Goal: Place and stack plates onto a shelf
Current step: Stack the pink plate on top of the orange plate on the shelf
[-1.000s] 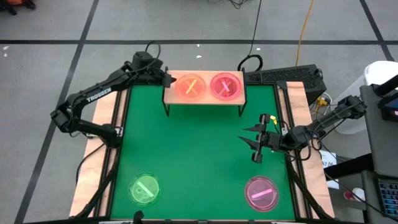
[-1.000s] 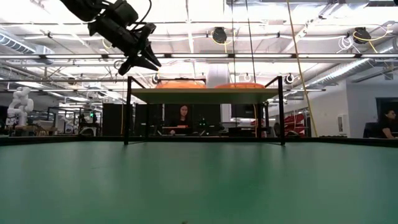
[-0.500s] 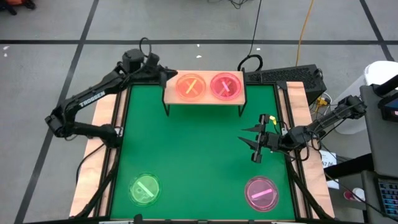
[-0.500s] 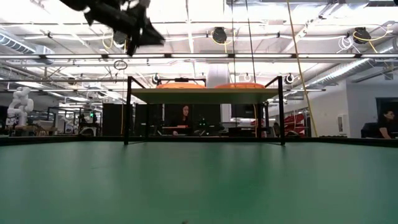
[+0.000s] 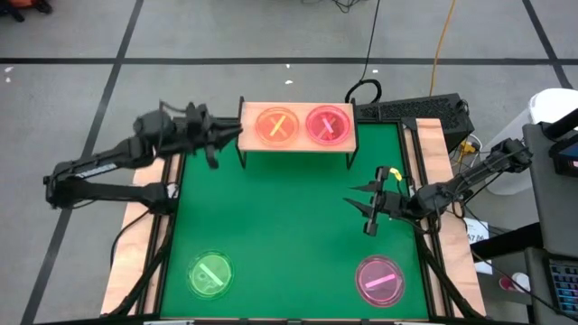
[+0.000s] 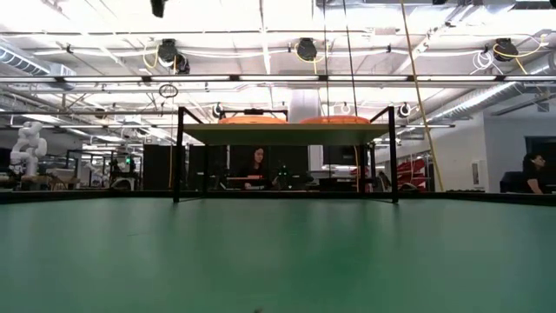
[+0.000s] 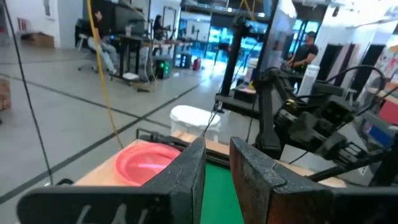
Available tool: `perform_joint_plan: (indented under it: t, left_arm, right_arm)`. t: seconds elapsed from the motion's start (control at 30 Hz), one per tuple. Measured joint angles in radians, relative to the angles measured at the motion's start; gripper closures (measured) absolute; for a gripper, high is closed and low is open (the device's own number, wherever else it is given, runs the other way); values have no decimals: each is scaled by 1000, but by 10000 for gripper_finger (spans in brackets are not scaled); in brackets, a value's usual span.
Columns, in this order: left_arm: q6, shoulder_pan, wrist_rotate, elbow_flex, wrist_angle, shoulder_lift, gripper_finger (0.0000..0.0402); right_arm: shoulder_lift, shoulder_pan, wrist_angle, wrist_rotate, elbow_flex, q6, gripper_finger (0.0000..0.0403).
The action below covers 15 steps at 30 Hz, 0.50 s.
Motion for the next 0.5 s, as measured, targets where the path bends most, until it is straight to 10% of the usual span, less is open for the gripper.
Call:
perform_joint_plan:
  t: [0.5]
  left_arm:
    - [190, -432, -267, -387, 362, -54, 323]
  right_arm:
    - [149, 1, -294, 49, 101, 160, 282]
